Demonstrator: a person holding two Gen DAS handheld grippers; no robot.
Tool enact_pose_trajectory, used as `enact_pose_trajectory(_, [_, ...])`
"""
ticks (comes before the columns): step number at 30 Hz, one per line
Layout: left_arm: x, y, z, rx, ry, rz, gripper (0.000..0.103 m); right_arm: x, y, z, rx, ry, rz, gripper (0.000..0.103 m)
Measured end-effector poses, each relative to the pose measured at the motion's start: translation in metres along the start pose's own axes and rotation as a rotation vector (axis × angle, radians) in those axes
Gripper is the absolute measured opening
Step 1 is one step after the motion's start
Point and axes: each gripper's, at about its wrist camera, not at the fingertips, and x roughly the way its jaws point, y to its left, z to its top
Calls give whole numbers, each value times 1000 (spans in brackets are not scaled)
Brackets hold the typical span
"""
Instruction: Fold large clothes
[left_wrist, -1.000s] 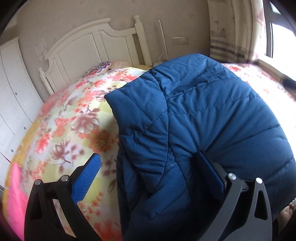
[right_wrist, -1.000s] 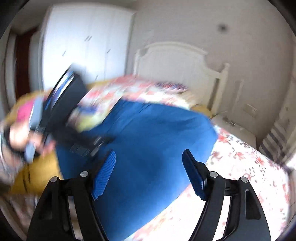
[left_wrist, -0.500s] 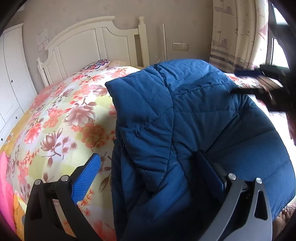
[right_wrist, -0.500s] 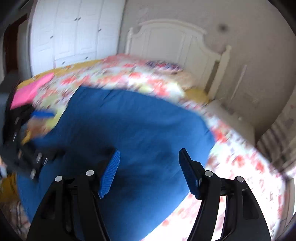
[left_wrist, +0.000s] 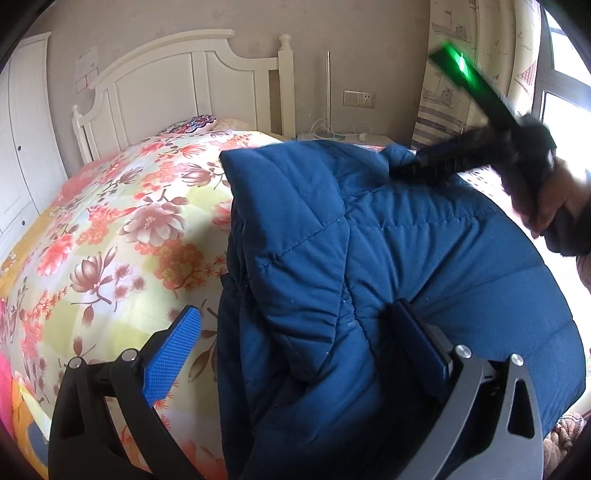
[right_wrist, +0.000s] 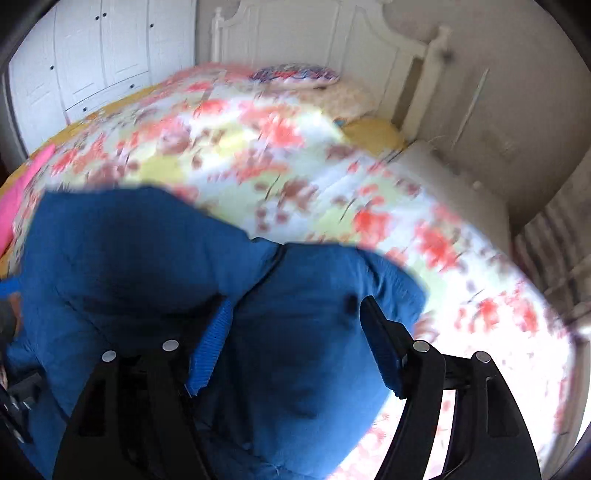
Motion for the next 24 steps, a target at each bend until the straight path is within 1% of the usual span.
enact_pose_trajectory(1, [0,1,0,-2,-1,-3,101,-8,-2,6,12,-36,13,68])
enact_pose_trajectory(2, [1,2,0,-6,-2,-7,101,-19,3,13,23,-76,52,68])
enact_pose_trajectory(3, [2,3,0,-9,-3,-10,101,-22,10,19,3,-87,74,68])
enact_pose_trajectory(4, [2,4,0,-11,-2,-13,101,-22,21,23,-37,-82,78,68])
enact_pose_trajectory(5, [2,4,0,-13,-1,-16,101,-17,40,26,-114,-57,71,68])
enact_pose_trajectory(6, [2,4,-1,-14,-2,-17,101,2,63,26,-208,24,61,68])
enact_pose_trajectory(7, [1,4,-1,-15,-3,-12,101,16,75,24,-259,76,34,68])
enact_pose_trajectory(8, [1,6,-1,-18,-5,-4,101,29,87,22,-310,95,-24,68])
enact_pose_trajectory(9, [2,7,-2,-25,-3,-4,101,37,97,24,-346,102,-63,68])
enact_pose_trajectory(12, [3,12,-3,-50,2,-40,101,38,107,31,-403,157,-115,68])
enact_pose_trajectory(13, [3,11,-4,-49,1,-42,101,32,108,33,-413,154,-123,68])
enact_pose_trajectory(14, [2,10,-4,-45,-1,-41,101,21,109,39,-405,125,-111,68])
enact_pose_trajectory(17, [1,8,-5,-43,-12,-35,101,-3,104,54,-307,32,-20,68])
enact_pose_trajectory(18, [1,9,-5,-48,-11,-39,101,4,108,54,-305,38,-24,68])
enact_pose_trajectory(20, [1,10,-5,-51,-11,-39,101,37,126,43,-367,129,-60,68])
enact_pose_trajectory(21, [1,10,-5,-51,-9,-23,101,56,132,35,-379,157,-80,68])
enact_pose_trajectory(22, [3,13,-4,-53,-5,-27,101,59,133,37,-373,160,-78,68])
enact_pose_trajectory(24, [5,17,-5,-74,4,-59,101,53,131,41,-371,161,-78,68])
